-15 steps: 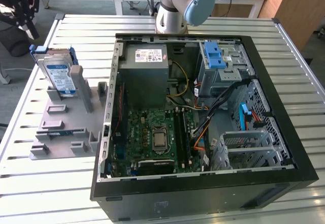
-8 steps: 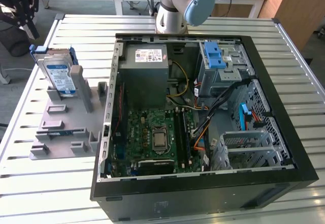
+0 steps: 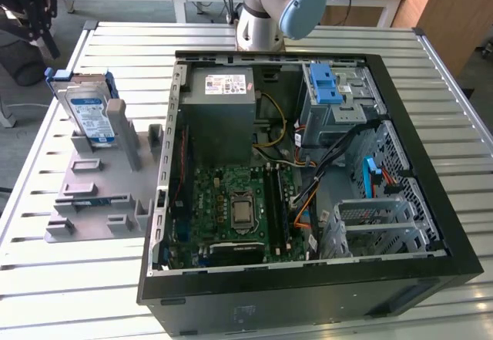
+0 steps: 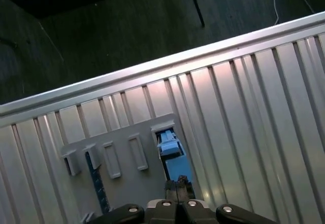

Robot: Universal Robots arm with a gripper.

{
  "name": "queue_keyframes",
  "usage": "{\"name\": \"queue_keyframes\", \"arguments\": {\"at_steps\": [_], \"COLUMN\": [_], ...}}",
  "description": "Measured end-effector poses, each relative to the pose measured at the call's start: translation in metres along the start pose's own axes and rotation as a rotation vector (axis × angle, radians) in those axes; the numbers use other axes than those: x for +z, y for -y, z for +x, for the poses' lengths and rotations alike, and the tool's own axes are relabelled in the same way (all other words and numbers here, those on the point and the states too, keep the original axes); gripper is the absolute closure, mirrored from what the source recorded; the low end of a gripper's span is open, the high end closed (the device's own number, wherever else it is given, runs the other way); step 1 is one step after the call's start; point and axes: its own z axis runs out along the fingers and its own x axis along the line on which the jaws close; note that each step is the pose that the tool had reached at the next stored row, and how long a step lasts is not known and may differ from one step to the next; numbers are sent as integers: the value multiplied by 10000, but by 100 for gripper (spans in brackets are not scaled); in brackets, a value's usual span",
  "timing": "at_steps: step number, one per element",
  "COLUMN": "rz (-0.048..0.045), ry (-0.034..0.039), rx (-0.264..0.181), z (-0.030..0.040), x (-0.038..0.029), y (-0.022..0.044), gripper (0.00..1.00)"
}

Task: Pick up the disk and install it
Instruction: 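Pick up the disk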

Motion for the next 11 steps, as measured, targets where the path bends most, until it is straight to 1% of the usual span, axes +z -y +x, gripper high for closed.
{"name": "queue_keyframes", "arguments": {"at_steps": [8,11], "rz": [-27,-29], "ry": [6,7], "rx": [-1431,-1525], "z": [0,0], "x": [12,13], "y": [0,0], "gripper": [89,89]}}
